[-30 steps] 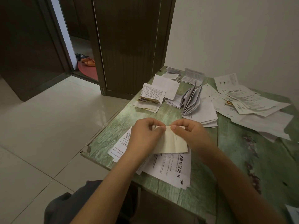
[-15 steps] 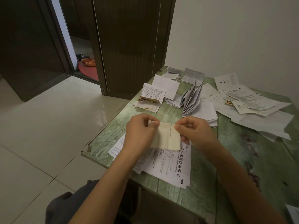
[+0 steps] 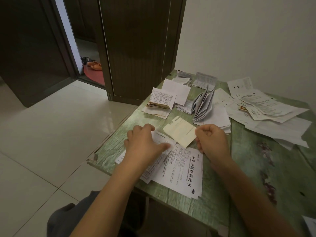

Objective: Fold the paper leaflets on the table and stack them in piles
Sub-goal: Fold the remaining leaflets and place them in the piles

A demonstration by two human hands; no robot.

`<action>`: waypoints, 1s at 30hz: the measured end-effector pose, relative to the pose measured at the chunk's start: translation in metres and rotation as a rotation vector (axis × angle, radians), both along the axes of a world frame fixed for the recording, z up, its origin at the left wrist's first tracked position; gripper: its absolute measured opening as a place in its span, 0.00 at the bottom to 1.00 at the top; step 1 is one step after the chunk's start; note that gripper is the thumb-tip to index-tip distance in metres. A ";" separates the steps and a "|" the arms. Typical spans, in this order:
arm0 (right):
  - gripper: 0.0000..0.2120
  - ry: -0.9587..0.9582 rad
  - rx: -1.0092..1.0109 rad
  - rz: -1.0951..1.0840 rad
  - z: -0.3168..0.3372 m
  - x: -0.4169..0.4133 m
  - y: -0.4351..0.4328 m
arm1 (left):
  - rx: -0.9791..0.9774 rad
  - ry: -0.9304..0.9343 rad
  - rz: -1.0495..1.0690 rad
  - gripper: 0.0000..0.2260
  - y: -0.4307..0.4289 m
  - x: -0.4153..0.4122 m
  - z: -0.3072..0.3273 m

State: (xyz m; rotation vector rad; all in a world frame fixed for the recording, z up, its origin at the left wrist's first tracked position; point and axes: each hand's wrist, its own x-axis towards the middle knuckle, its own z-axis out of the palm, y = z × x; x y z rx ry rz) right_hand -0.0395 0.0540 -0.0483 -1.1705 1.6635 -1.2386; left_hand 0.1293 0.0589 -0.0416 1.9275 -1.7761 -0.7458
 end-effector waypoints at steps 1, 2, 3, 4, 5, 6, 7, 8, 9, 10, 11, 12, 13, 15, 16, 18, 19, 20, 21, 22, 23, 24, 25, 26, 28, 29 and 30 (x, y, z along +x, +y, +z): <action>0.03 0.021 -0.009 -0.017 -0.001 -0.001 0.000 | 0.038 -0.046 -0.020 0.36 0.002 -0.001 0.001; 0.03 0.034 -0.020 -0.027 -0.002 -0.001 -0.001 | 0.068 -0.079 -0.042 0.41 0.004 -0.001 0.001; 0.03 0.037 -0.029 -0.033 -0.002 -0.001 -0.001 | 0.092 -0.109 -0.071 0.44 0.006 -0.002 0.001; 0.04 0.033 -0.032 -0.035 -0.003 0.000 -0.001 | 0.113 -0.142 -0.103 0.47 0.009 -0.002 0.001; 0.04 0.026 -0.030 -0.035 -0.003 0.001 -0.001 | 0.133 -0.176 -0.127 0.48 0.011 -0.003 0.001; 0.04 0.020 -0.025 -0.035 -0.003 0.002 -0.001 | 0.148 -0.205 -0.143 0.49 0.012 -0.004 0.000; 0.05 0.016 -0.020 -0.034 -0.003 0.003 -0.002 | 0.155 -0.226 -0.151 0.49 0.013 -0.005 -0.001; 0.05 0.014 -0.019 -0.035 -0.003 0.003 -0.001 | 0.154 -0.233 -0.156 0.48 0.014 -0.005 -0.002; 0.05 0.014 -0.021 -0.039 -0.003 0.003 -0.002 | 0.150 -0.224 -0.155 0.47 0.014 -0.006 -0.002; 0.06 0.017 -0.028 -0.044 -0.003 0.002 -0.002 | 0.143 -0.205 -0.149 0.45 0.014 -0.006 -0.002; 0.06 0.024 -0.039 -0.049 -0.002 0.002 -0.001 | 0.136 -0.186 -0.139 0.44 0.013 -0.005 -0.002; 0.06 0.032 -0.051 -0.054 -0.002 0.002 -0.001 | 0.125 -0.169 -0.130 0.43 0.012 -0.005 -0.002; 0.07 0.035 -0.065 -0.058 -0.001 0.003 -0.001 | 0.110 -0.151 -0.122 0.41 0.012 -0.004 -0.002; 0.09 0.019 -0.102 -0.059 0.001 0.004 0.000 | 0.061 -0.113 -0.104 0.38 0.012 -0.003 -0.002; 0.09 0.008 -0.118 -0.061 0.002 0.004 0.001 | 0.033 -0.091 -0.094 0.36 0.012 -0.003 -0.001; 0.08 -0.002 -0.138 -0.065 0.004 0.003 0.001 | -0.024 -0.020 -0.051 0.34 0.012 -0.001 0.000; 0.08 -0.003 -0.151 -0.068 0.004 0.003 0.001 | -0.074 0.046 -0.017 0.33 0.012 0.000 0.001; 0.08 -0.005 -0.168 -0.071 0.005 0.004 0.001 | -0.146 0.134 0.026 0.30 0.013 0.002 0.003; 0.08 -0.007 -0.189 -0.073 0.005 0.004 0.001 | -0.221 0.239 0.068 0.27 0.014 0.004 0.005; 0.08 -0.013 -0.216 -0.068 0.006 0.005 0.002 | -0.262 0.370 0.100 0.22 0.016 0.006 0.010; 0.08 -0.023 -0.244 -0.053 0.007 0.006 0.002 | -0.242 0.530 0.123 0.17 0.018 0.008 0.016; 0.07 -0.033 -0.271 -0.019 0.008 0.006 0.003 | -0.161 0.721 0.131 0.15 0.021 0.010 0.023; 0.07 -0.050 -0.288 0.037 0.008 0.006 0.003 | -0.047 0.923 0.119 0.14 0.023 0.012 0.029; 0.06 -0.076 -0.287 0.120 0.009 0.005 0.003 | 0.078 1.095 0.090 0.14 0.023 0.013 0.034; 0.07 -0.134 -0.213 0.332 0.007 0.007 0.004 | 0.234 1.327 0.066 0.16 0.023 0.015 0.040; 0.10 -0.150 -0.151 0.429 0.006 0.009 0.005 | 0.262 1.385 0.067 0.16 0.023 0.013 0.042; 0.14 -0.156 -0.087 0.510 0.005 0.012 0.006 | 0.272 1.412 0.070 0.13 0.023 0.011 0.042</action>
